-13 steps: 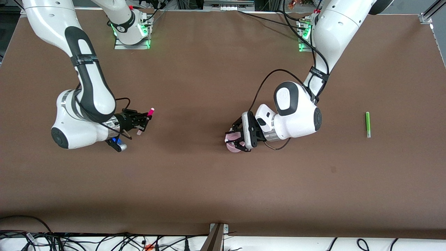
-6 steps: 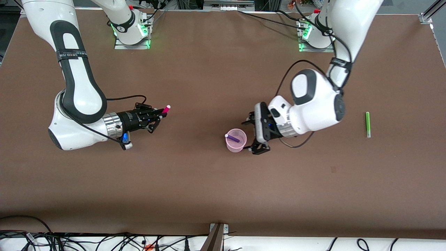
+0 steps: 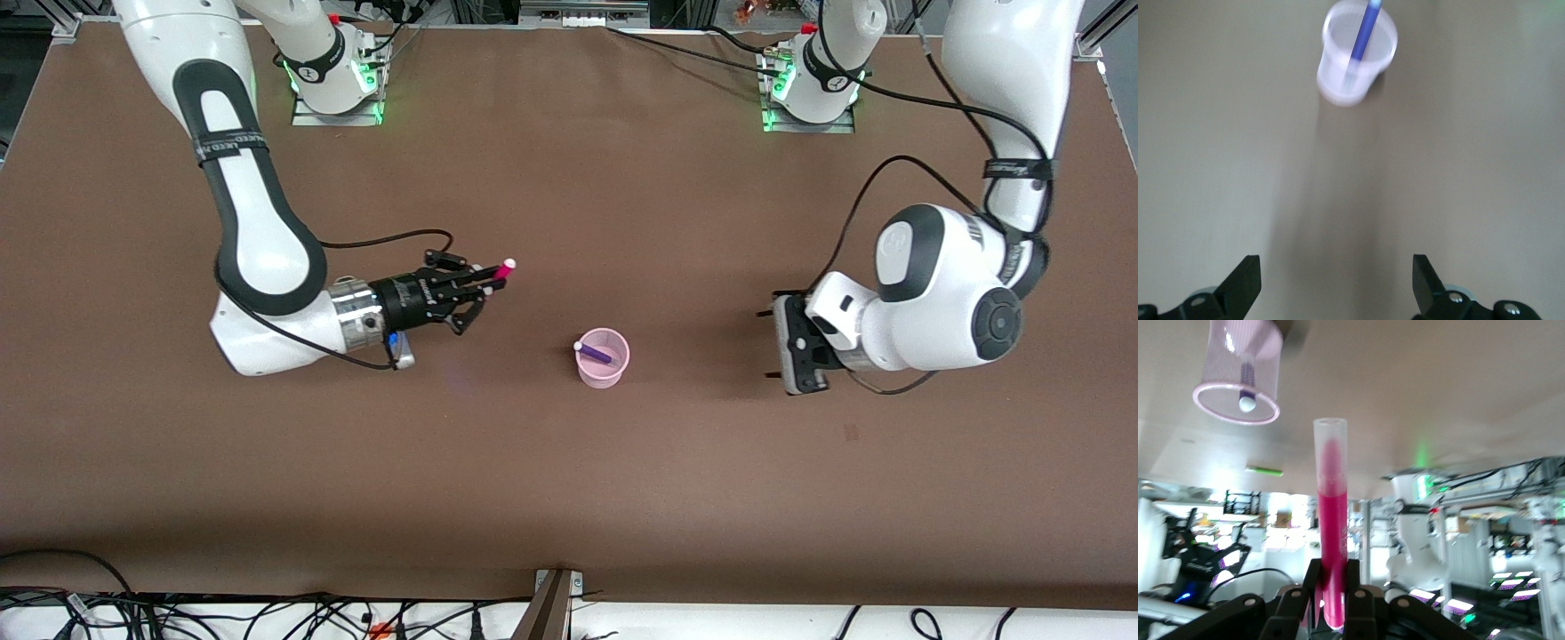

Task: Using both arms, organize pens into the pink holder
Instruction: 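Lower the pink marker into the cup while the left gripper withdraws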

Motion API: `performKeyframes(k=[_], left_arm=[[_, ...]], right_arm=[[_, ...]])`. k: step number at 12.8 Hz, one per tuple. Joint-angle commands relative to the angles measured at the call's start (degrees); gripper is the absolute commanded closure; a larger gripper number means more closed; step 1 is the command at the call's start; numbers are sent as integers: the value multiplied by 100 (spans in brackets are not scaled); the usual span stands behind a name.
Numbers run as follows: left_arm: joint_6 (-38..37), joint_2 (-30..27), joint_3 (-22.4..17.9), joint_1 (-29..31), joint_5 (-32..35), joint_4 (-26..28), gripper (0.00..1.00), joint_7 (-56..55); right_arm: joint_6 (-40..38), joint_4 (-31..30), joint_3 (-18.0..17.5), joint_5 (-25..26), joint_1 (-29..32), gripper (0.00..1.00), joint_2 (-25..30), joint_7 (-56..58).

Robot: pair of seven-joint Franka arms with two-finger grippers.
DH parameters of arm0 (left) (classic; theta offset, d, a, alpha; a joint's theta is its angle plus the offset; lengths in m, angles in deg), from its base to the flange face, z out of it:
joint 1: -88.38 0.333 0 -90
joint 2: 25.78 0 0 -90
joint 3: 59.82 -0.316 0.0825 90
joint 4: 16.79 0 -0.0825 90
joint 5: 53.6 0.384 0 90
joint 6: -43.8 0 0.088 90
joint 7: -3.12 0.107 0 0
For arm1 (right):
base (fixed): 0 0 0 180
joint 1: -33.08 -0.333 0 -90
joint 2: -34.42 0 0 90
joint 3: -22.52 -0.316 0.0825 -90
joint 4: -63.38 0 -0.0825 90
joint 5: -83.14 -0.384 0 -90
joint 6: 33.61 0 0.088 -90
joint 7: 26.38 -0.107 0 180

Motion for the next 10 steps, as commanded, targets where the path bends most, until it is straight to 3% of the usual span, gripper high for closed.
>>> performKeyframes(k=[1,3,5,9,10], left_arm=[[-593,-366,-216,-29,912,-48,0,-1083],[-963,-366,-452,-37,1484,-521,0,-1526],[-1122,-375,-506,-38,1829,-690,0,-1797],[-2114,-436,-813,-38,2015,-1752,0,-2774],[-2168,-671,-875,-38,2006,-1876,0,-2879]], right_arm=[[660,139,20,-818,-389,100,-295,-331],[1293,524,20,-1477,-793,100,-619,-419],[2039,1095,20,-1813,-1162,100,-962,-655],[2806,2071,12,-1919,-1515,100,-1709,-789],[3008,2178,-58,-1911,-1568,100,-1832,-771]])
